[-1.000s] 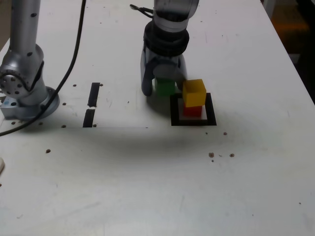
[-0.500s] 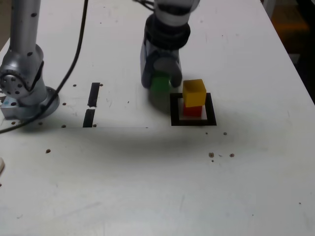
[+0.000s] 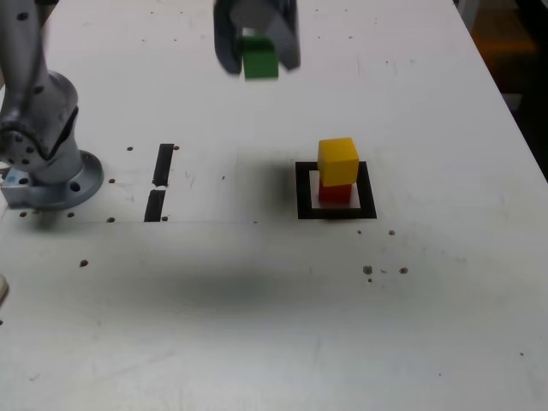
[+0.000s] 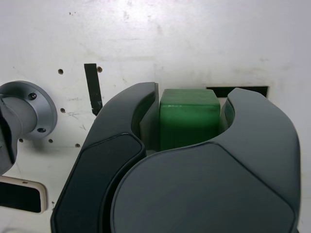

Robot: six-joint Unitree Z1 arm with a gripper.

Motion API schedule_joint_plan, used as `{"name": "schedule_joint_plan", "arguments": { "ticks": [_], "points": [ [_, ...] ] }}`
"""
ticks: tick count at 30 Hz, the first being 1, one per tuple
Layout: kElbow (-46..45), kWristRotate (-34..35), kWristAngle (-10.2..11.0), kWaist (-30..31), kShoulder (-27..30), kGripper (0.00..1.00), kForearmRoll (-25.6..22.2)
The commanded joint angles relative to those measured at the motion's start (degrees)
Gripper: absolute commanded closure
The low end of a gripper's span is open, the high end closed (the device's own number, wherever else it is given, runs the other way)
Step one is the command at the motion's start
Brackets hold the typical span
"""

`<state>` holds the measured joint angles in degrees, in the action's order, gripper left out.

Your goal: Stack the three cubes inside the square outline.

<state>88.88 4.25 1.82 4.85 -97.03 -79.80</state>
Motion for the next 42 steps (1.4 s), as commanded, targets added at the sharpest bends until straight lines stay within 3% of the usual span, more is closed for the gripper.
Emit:
{"name": "schedule_joint_plan", "arguments": {
  "ticks": [1,11,22,31,42],
  "points": [
    [2.03,0.09,-0.41,1.17,-1.56,0.9,-0.69],
    [17.66,1.17,-5.07,6.34,-14.32,0.9,-7.83],
    [20.65,2.38,-8.53,7.48,-19.5,0.9,-9.89],
    [21.99,2.17,-6.58,7.54,-21.21,0.86,-8.86],
    [21.17,2.17,-6.37,6.84,-23.12,0.86,-7.38]
  ]
}}
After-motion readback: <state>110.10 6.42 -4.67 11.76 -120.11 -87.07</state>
